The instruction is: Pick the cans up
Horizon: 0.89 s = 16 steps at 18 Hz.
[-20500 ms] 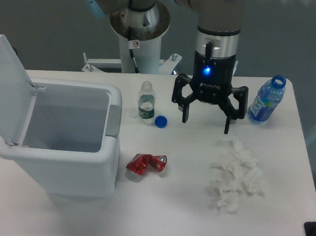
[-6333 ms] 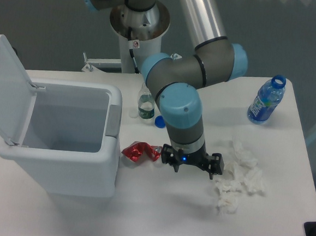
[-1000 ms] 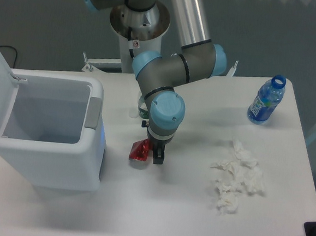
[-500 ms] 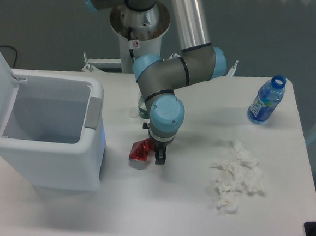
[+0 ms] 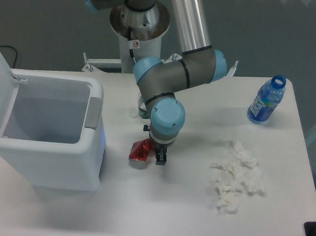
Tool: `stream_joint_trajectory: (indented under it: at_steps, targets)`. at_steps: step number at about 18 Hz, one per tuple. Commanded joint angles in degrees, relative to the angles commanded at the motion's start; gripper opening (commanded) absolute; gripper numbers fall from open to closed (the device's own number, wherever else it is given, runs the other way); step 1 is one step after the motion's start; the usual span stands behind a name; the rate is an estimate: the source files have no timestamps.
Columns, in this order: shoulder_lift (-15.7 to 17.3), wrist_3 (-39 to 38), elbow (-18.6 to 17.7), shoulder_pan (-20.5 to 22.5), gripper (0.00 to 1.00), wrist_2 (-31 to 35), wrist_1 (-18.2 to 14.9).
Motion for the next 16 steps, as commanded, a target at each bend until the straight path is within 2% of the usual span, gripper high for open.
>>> stream_joint_trajectory:
  at_steps: [3,7,12,16]
  targets:
    - [0.09,0.0,0.0,0.0,0.71,0.09,0.0]
    - [0.09,0.0,0.0,0.0,0.66,0.09,0.0]
    - [0.17,-0.17,0.17,0.0,0.5,0.09,0.0]
    - [0.18,-0.26,1.58,0.0,0.49,0.09,0.09]
